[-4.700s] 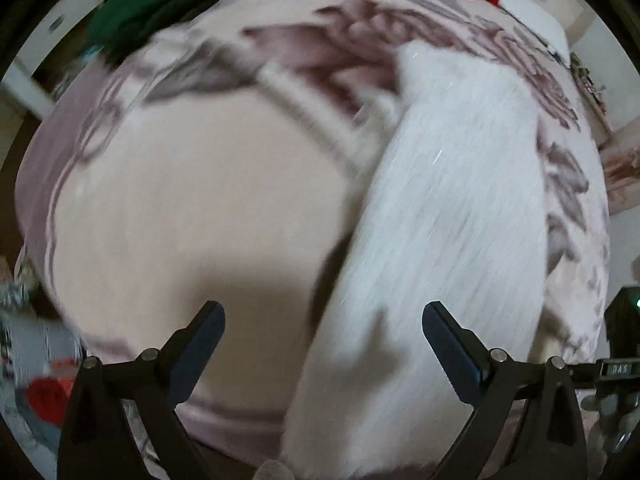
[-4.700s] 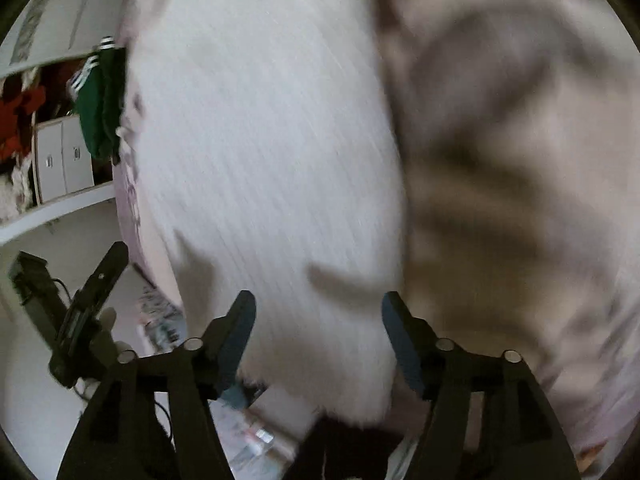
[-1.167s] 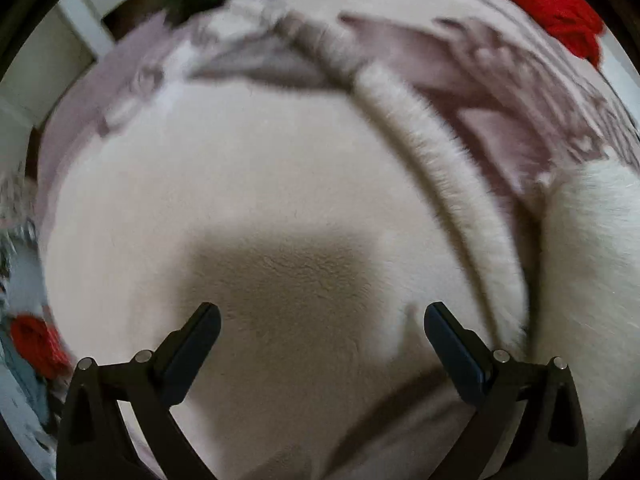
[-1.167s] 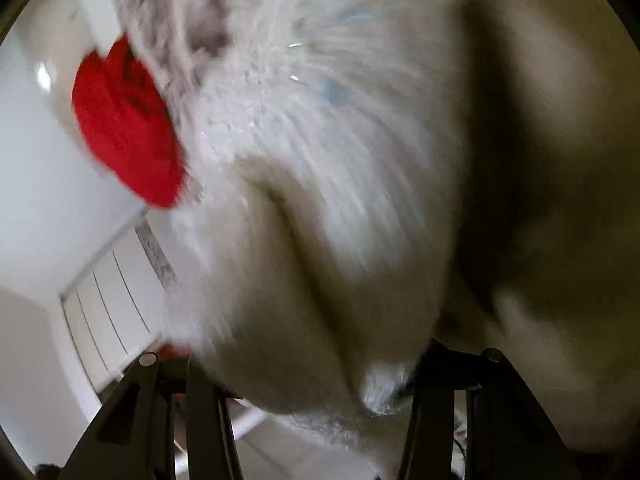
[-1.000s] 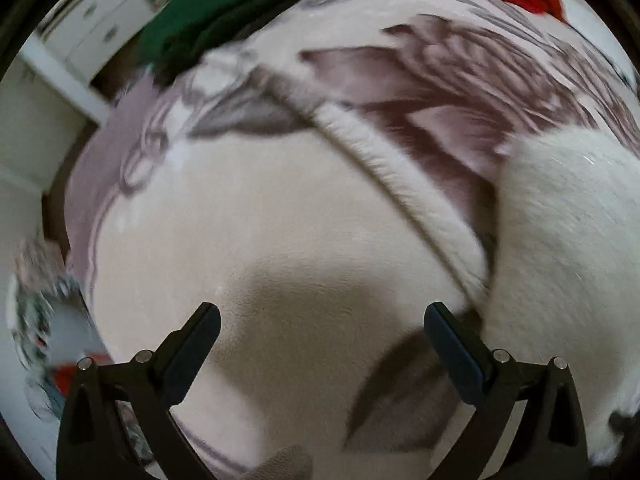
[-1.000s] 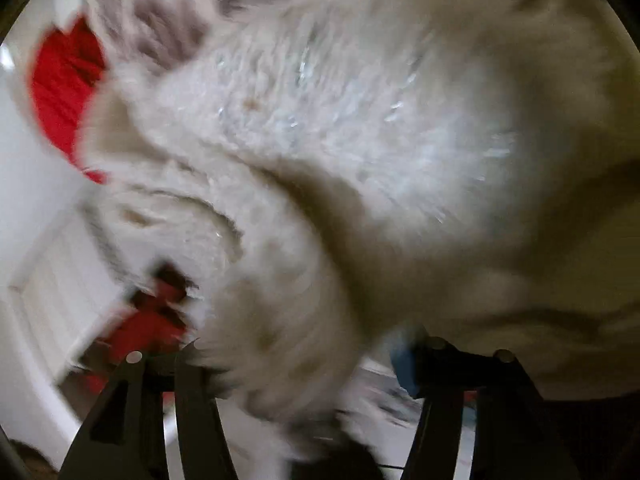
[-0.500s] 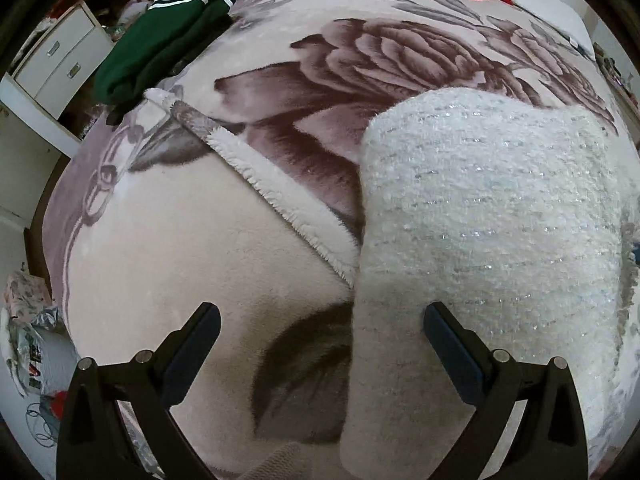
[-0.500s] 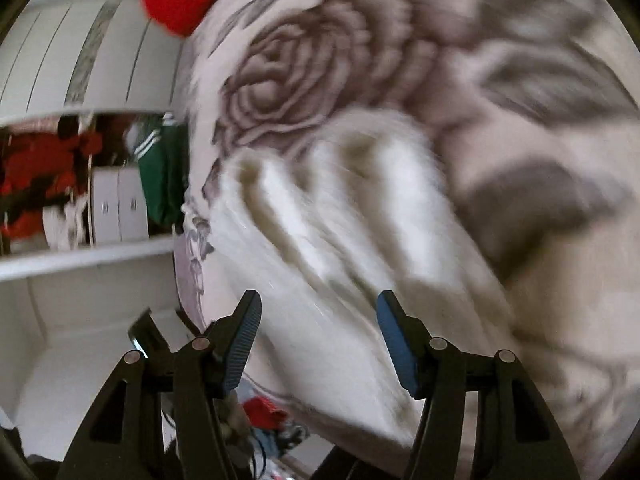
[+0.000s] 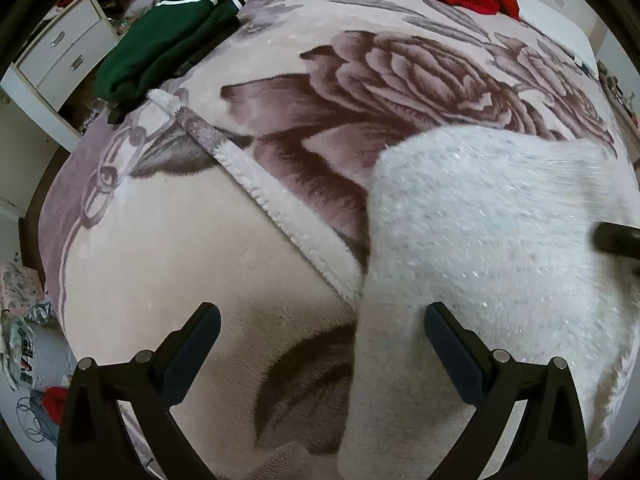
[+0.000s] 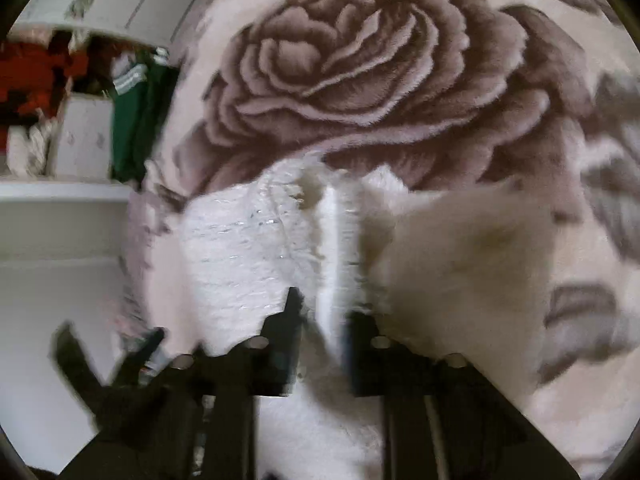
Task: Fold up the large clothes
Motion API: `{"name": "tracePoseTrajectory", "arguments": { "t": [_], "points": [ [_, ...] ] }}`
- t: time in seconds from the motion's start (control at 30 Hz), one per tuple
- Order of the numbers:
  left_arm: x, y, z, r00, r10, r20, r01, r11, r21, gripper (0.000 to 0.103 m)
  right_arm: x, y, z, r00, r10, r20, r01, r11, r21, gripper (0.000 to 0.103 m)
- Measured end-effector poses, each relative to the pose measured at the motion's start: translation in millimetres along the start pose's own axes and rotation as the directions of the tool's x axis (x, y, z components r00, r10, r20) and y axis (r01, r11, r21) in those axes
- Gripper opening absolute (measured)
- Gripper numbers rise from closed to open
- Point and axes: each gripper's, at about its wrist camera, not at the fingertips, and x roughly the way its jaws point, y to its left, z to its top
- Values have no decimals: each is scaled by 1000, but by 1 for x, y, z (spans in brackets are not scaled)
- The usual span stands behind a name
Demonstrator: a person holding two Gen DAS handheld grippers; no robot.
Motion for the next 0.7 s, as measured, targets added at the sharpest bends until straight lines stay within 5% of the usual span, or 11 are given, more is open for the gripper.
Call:
{"name": "tracePoseTrajectory", "arguments": {
  "t": [0.2, 0.33, 0.47, 0.63, 0.7],
  "points": [
    [-27, -21, 14, 999, -38, 19, 37, 998, 43, 103, -89, 9, -43, 982, 146, 122, -165, 973, 164, 11],
    [-43, -57, 16, 995, -67, 78, 55, 988, 145, 103, -138, 4, -64, 968, 127, 217, -176, 958, 225, 11],
    [-31, -91, 14, 991, -77, 106, 50, 970, 240, 103, -152, -41, -63, 970, -28, 242, -48, 953, 299, 11],
    [-9, -108, 15, 991, -96, 91, 66, 954, 292, 103, -80, -122, -41, 966, -239, 100, 182, 900, 396, 11],
    [-4, -107, 15, 987, -127, 96, 92, 948, 304, 103, -39, -140, -32, 943, -331, 42, 290, 876, 386, 10]
  ]
}}
